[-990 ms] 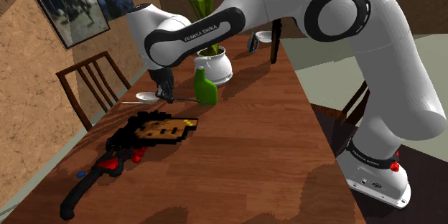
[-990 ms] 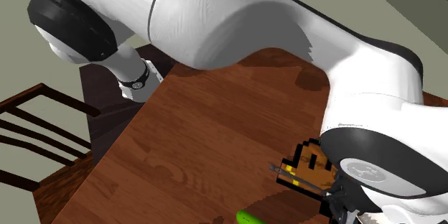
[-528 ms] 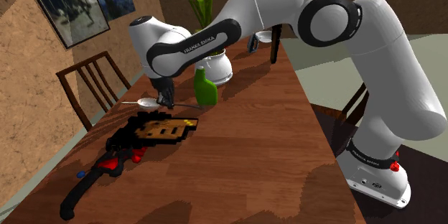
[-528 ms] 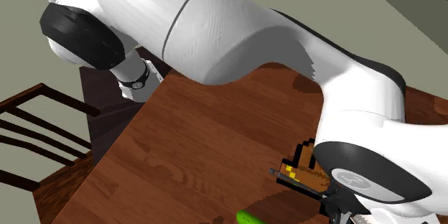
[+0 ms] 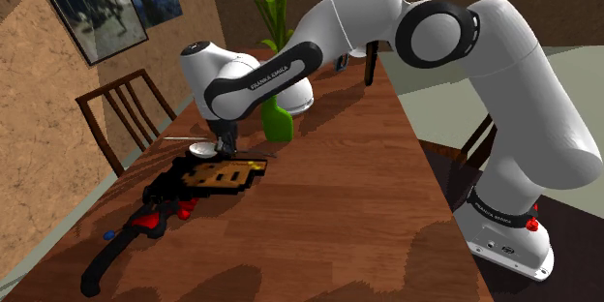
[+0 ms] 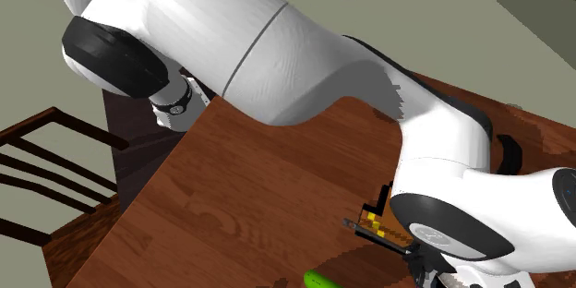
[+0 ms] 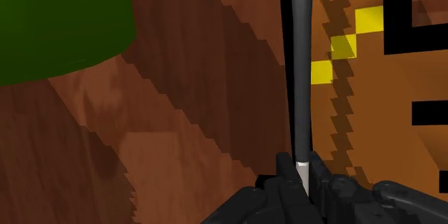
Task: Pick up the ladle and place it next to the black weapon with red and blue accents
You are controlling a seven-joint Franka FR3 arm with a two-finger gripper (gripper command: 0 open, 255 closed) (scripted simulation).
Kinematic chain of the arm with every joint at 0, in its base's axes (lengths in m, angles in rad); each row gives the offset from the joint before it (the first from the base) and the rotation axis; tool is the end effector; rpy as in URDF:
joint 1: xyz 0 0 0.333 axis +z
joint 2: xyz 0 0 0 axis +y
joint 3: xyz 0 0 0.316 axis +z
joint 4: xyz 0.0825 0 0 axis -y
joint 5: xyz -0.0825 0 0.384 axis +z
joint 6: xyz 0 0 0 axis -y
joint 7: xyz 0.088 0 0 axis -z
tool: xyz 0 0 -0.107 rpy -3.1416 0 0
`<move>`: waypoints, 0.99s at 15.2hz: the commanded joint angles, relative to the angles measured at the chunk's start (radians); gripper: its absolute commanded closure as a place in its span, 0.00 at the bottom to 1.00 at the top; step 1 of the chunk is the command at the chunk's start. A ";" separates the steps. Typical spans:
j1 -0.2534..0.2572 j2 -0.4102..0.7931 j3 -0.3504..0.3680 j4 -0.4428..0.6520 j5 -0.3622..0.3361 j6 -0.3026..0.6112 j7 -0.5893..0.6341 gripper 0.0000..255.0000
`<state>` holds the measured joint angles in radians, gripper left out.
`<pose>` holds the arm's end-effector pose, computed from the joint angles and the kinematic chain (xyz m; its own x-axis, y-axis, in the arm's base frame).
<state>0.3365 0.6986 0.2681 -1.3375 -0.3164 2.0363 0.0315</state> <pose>0.6386 0.3663 0.3290 0.7952 0.6058 0.0254 0.5997 -0.7921 0.1138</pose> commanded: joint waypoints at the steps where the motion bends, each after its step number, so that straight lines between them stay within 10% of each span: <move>1: -0.002 0.010 -0.003 -0.014 -0.004 0.024 0.003 1.00; 11: -0.002 0.021 -0.005 -0.022 -0.009 0.043 0.008 1.00; 12: 0.001 0.028 -0.005 -0.006 -0.008 0.033 0.006 0.00; 15: 0.001 0.037 -0.006 0.011 -0.008 0.026 0.002 0.00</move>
<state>0.3344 0.7284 0.2595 -1.3305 -0.3264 2.0647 0.0351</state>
